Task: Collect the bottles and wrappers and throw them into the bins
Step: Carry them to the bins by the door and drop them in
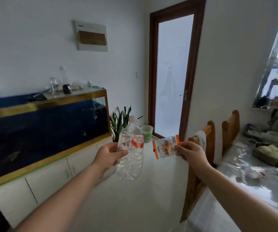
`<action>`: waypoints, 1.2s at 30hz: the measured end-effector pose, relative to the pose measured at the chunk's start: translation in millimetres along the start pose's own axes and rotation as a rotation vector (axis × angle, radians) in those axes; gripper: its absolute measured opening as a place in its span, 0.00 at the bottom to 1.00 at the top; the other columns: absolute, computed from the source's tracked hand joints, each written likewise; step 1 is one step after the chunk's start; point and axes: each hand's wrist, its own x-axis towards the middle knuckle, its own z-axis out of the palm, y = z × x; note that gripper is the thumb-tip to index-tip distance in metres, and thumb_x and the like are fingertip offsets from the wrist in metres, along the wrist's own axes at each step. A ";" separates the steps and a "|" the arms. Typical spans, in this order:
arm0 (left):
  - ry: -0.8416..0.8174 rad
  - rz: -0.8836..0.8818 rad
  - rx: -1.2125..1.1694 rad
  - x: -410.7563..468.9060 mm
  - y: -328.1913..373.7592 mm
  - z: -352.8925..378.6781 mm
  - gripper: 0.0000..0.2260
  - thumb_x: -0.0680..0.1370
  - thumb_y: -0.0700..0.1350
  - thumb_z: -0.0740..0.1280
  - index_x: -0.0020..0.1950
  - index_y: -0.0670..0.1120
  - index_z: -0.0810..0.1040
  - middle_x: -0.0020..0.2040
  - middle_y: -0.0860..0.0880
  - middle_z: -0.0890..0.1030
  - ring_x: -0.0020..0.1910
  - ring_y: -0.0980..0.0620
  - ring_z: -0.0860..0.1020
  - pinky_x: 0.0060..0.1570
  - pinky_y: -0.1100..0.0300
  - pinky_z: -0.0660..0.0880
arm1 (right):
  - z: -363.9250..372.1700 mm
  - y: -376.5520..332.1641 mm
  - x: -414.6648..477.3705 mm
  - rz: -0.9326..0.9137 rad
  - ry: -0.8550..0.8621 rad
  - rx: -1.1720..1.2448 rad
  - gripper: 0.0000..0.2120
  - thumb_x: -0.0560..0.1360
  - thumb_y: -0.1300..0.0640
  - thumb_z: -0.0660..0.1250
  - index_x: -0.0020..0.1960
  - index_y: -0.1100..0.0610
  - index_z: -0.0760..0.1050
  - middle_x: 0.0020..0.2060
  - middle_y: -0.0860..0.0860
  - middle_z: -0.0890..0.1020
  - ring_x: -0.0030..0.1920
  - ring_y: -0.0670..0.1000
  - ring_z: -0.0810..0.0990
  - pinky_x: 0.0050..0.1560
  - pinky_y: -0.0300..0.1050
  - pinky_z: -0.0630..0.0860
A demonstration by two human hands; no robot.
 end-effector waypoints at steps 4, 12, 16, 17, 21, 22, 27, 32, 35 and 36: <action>0.017 0.025 0.000 79.4 16.8 12.0 0.17 0.71 0.43 0.75 0.58 0.45 0.79 0.50 0.49 0.84 0.45 0.51 0.80 0.46 0.55 0.75 | 4.6 -7.0 86.1 -0.010 -0.018 -0.028 0.09 0.72 0.56 0.71 0.50 0.59 0.79 0.41 0.55 0.84 0.41 0.51 0.82 0.46 0.46 0.79; 0.037 0.019 -0.054 211.3 13.2 19.3 0.13 0.70 0.41 0.75 0.53 0.47 0.79 0.47 0.50 0.83 0.45 0.49 0.79 0.44 0.56 0.75 | 37.0 -3.6 219.2 -0.021 -0.037 -0.019 0.07 0.72 0.57 0.71 0.49 0.58 0.80 0.42 0.55 0.84 0.42 0.52 0.81 0.51 0.49 0.78; 0.014 0.025 -0.072 294.0 5.0 16.4 0.12 0.71 0.40 0.74 0.53 0.46 0.79 0.44 0.49 0.82 0.43 0.48 0.76 0.40 0.57 0.72 | 59.9 3.5 292.2 -0.014 0.004 0.009 0.07 0.72 0.59 0.71 0.48 0.60 0.80 0.41 0.55 0.84 0.38 0.49 0.81 0.40 0.39 0.80; 0.007 0.030 -0.066 316.8 3.7 15.7 0.12 0.71 0.40 0.74 0.53 0.46 0.79 0.44 0.50 0.82 0.42 0.49 0.76 0.39 0.58 0.72 | 65.4 5.2 312.4 -0.021 0.020 0.021 0.06 0.72 0.60 0.71 0.47 0.60 0.80 0.39 0.54 0.84 0.35 0.47 0.81 0.34 0.34 0.78; -0.037 0.033 -0.027 407.2 1.0 10.0 0.13 0.72 0.40 0.74 0.55 0.46 0.79 0.45 0.50 0.83 0.38 0.54 0.80 0.33 0.64 0.75 | 86.3 13.5 391.3 -0.019 0.102 0.026 0.06 0.72 0.62 0.71 0.47 0.63 0.79 0.36 0.54 0.82 0.34 0.48 0.79 0.30 0.30 0.76; -0.054 0.036 -0.006 433.9 2.5 8.3 0.13 0.72 0.41 0.74 0.55 0.46 0.79 0.46 0.49 0.83 0.40 0.53 0.80 0.36 0.62 0.76 | 93.0 14.6 413.3 -0.016 0.118 0.024 0.06 0.72 0.62 0.71 0.47 0.63 0.79 0.36 0.54 0.82 0.34 0.49 0.79 0.34 0.32 0.78; -0.159 0.067 0.057 548.7 16.1 11.9 0.08 0.72 0.41 0.73 0.48 0.51 0.79 0.44 0.50 0.83 0.36 0.53 0.79 0.32 0.66 0.75 | 121.5 13.8 511.0 -0.010 0.170 0.021 0.03 0.71 0.60 0.72 0.43 0.58 0.80 0.34 0.54 0.83 0.36 0.50 0.80 0.48 0.52 0.77; -0.191 0.053 0.008 638.9 19.2 26.9 0.08 0.72 0.40 0.73 0.45 0.51 0.78 0.42 0.50 0.83 0.39 0.47 0.75 0.35 0.61 0.73 | 137.1 14.7 585.3 -0.002 0.207 0.030 0.06 0.71 0.61 0.71 0.47 0.61 0.80 0.38 0.56 0.83 0.36 0.49 0.80 0.48 0.50 0.77; -0.195 0.024 -0.003 687.4 13.2 40.2 0.08 0.72 0.40 0.74 0.46 0.51 0.79 0.42 0.50 0.84 0.43 0.46 0.77 0.43 0.54 0.75 | 131.8 27.0 630.5 0.010 0.215 0.035 0.08 0.71 0.60 0.71 0.49 0.63 0.79 0.37 0.54 0.83 0.36 0.48 0.80 0.47 0.49 0.77; -0.195 0.021 -0.003 702.7 12.2 46.4 0.08 0.71 0.41 0.74 0.46 0.52 0.79 0.43 0.51 0.84 0.43 0.47 0.78 0.45 0.55 0.76 | 128.7 31.5 646.3 0.011 0.220 0.034 0.09 0.71 0.59 0.71 0.49 0.63 0.79 0.37 0.54 0.83 0.36 0.48 0.80 0.46 0.48 0.76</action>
